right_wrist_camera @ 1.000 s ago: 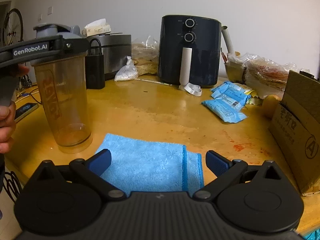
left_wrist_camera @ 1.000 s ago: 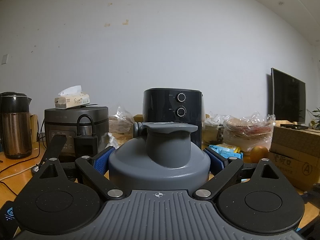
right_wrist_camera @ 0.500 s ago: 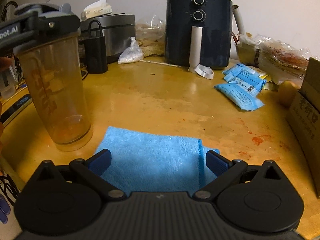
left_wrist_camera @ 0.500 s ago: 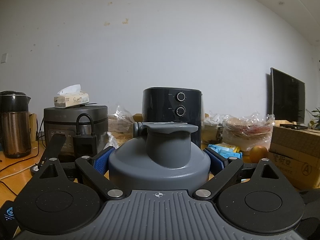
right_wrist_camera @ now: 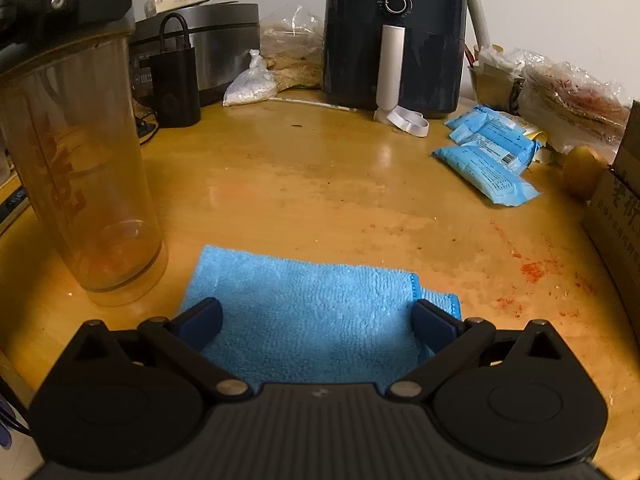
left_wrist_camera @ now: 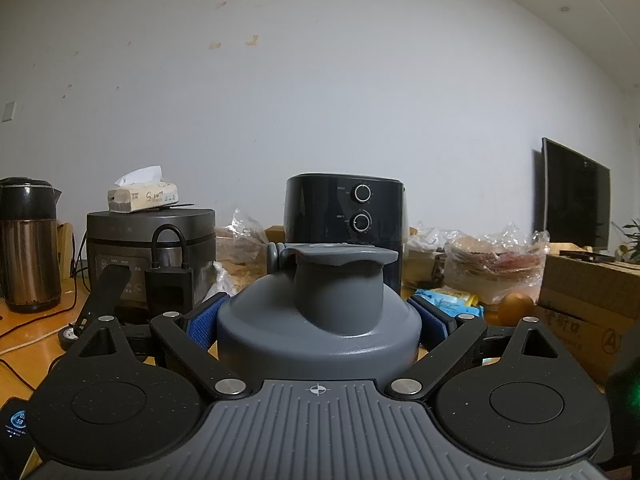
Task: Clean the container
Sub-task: 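Lower the open right tool onto the middle of the blue cloth, then close the right tool, pinching a fold of the blue cloth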
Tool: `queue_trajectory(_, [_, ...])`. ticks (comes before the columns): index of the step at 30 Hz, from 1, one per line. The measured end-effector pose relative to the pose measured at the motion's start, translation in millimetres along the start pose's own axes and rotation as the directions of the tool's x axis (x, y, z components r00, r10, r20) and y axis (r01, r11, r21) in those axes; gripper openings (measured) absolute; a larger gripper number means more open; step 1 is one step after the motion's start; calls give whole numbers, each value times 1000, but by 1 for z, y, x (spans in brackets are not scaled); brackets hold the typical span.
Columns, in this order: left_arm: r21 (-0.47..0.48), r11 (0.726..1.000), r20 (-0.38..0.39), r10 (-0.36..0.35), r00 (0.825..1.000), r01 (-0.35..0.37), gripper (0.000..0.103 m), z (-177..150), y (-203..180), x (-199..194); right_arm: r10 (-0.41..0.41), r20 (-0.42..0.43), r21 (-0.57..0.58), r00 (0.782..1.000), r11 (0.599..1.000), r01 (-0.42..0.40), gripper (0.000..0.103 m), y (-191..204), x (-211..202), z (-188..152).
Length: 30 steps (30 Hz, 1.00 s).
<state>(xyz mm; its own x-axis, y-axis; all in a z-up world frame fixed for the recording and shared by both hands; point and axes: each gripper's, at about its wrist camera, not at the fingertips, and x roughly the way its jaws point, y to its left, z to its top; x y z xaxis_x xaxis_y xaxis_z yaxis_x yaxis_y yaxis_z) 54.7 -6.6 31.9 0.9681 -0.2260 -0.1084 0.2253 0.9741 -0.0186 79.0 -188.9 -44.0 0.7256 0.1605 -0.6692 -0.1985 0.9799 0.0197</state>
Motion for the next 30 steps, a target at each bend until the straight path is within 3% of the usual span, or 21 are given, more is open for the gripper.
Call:
queue_trajectory(26, [-15, 1000, -4, -6, 1000, 5, 95, 0, 2, 1, 2, -90, 4, 996, 1000, -2, 103, 1, 6, 12])
queue_trajectory(30, [-19, 1000, -8, -8, 1000, 8, 95, 1, 3, 1, 5, -92, 18, 996, 1000, -4, 96, 2, 4, 11])
